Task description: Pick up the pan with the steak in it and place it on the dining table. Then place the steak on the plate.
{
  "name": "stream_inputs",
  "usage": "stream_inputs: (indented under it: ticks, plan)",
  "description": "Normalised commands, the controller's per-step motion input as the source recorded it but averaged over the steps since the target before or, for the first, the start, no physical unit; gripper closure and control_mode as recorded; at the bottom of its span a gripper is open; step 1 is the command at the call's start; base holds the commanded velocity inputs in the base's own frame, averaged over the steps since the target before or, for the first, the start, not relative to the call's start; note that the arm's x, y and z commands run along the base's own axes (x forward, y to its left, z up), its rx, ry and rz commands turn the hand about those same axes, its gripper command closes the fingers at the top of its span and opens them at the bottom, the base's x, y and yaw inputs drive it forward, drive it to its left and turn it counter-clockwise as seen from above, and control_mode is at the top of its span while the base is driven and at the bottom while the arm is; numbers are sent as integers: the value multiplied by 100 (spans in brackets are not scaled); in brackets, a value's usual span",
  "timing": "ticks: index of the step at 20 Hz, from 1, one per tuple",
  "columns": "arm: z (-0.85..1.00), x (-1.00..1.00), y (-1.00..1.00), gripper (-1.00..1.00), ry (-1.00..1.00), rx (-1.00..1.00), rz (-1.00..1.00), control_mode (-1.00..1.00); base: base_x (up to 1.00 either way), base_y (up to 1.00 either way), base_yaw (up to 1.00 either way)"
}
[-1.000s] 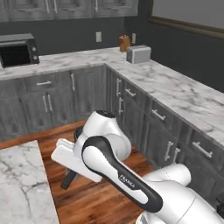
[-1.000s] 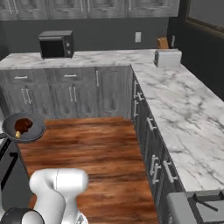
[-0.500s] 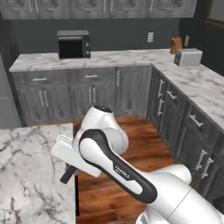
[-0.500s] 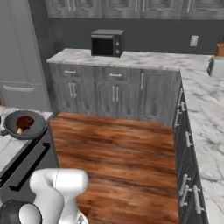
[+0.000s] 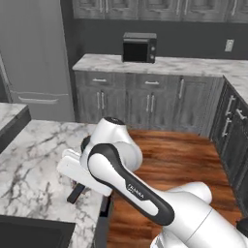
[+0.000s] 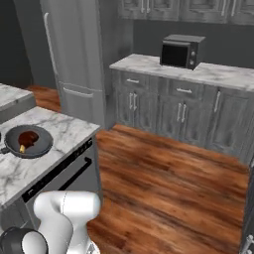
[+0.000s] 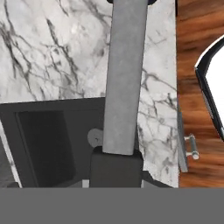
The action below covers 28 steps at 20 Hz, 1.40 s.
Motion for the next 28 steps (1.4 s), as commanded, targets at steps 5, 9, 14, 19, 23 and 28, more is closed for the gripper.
stream_inputs:
  ticks: [5,9,14,19,23,28]
  plan:
    - [0,0,0,100,0,0,0,100,-9,0,50]
    - [0,0,0,100,0,0,0,100,-9,0,50]
    - [0,0,0,100,0,0,0,100,-9,0,50]
    - [0,0,0,100,0,0,0,100,-9,0,50]
    - [0,0,0,100,0,0,0,100,-9,0,50]
    - [0,0,0,100,0,0,0,100,-9,0,50]
